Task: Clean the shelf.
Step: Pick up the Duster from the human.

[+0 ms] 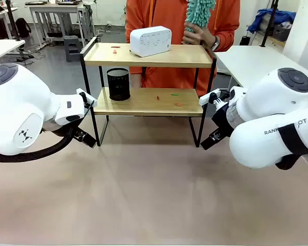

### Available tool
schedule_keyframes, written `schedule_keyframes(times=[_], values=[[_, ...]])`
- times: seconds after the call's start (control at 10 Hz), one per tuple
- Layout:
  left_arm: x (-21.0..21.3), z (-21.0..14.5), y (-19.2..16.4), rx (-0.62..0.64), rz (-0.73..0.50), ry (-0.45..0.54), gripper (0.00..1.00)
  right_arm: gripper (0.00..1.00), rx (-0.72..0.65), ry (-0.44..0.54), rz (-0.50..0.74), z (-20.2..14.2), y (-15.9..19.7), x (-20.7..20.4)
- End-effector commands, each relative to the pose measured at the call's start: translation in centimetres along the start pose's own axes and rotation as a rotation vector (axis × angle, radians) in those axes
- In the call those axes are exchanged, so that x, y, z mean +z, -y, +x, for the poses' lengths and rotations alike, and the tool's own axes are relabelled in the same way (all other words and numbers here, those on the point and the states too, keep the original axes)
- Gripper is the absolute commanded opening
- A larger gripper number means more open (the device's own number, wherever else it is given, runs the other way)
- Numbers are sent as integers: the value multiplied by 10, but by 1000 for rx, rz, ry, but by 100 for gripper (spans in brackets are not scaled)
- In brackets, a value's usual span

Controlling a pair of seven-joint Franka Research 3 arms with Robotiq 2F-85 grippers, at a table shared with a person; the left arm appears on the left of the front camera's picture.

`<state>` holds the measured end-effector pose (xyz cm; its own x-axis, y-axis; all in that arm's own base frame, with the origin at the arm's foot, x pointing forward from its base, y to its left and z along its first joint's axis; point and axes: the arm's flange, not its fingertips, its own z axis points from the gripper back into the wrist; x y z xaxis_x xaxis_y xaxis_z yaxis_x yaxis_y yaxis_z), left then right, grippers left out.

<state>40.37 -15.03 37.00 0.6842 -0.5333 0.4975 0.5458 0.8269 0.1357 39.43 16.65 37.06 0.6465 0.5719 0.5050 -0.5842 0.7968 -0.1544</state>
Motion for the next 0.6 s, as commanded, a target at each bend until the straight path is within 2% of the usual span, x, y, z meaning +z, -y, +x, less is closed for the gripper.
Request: schedule_keyframes(times=[0.0, 0.5], values=[[0, 0, 0, 0, 0, 0, 100, 100, 0, 0, 0, 0, 0, 0], [0, 0, 0, 0, 0, 0, 100, 100, 0, 0, 0, 0, 0, 0]])
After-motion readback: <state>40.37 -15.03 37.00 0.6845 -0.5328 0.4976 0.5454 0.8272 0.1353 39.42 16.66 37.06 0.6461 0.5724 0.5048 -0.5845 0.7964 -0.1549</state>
